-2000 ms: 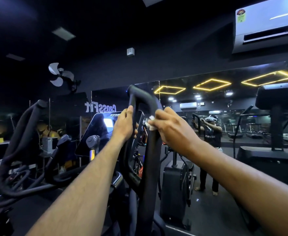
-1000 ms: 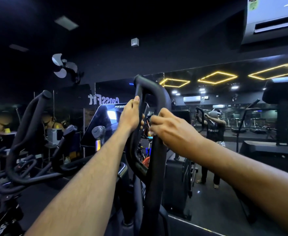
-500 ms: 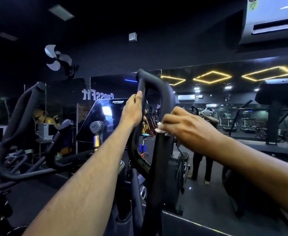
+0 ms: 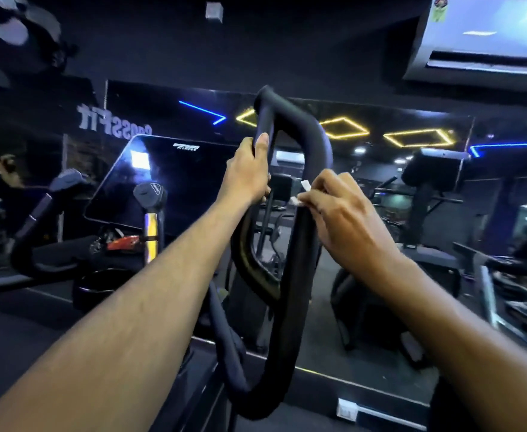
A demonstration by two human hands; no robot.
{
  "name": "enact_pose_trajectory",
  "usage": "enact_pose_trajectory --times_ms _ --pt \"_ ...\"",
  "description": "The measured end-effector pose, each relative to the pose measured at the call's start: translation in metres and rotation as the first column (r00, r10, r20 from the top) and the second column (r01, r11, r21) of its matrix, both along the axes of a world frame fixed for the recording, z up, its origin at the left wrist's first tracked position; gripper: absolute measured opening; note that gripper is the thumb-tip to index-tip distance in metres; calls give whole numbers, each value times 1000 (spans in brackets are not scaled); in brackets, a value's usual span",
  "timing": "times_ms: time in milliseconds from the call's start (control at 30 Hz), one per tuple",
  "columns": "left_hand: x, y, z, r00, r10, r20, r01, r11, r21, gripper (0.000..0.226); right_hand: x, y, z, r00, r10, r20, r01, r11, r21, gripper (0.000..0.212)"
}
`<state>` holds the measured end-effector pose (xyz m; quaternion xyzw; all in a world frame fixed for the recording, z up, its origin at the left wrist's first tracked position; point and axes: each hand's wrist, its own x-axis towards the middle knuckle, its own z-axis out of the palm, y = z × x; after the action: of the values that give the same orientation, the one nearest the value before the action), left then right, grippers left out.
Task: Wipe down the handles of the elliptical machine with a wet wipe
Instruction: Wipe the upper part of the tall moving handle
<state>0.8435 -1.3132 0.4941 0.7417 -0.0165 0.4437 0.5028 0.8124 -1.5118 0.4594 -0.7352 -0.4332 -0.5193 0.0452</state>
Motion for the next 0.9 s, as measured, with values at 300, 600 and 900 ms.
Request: enact_pose_trajectory --times_ms 300,600,900 --pt "2 2 -2 995 -96 25 97 995 -22 53 -18 22 19 966 -257 -15 242 925 -293 26" --pt "10 5 -2 993 -117 17 117 993 20 48 -31 27 33 957 -286 -57 253 912 -324 24" --pt "5 7 -4 993 -119 5 119 991 65 53 -37 28 26 949 -296 -107 248 912 -327 29"
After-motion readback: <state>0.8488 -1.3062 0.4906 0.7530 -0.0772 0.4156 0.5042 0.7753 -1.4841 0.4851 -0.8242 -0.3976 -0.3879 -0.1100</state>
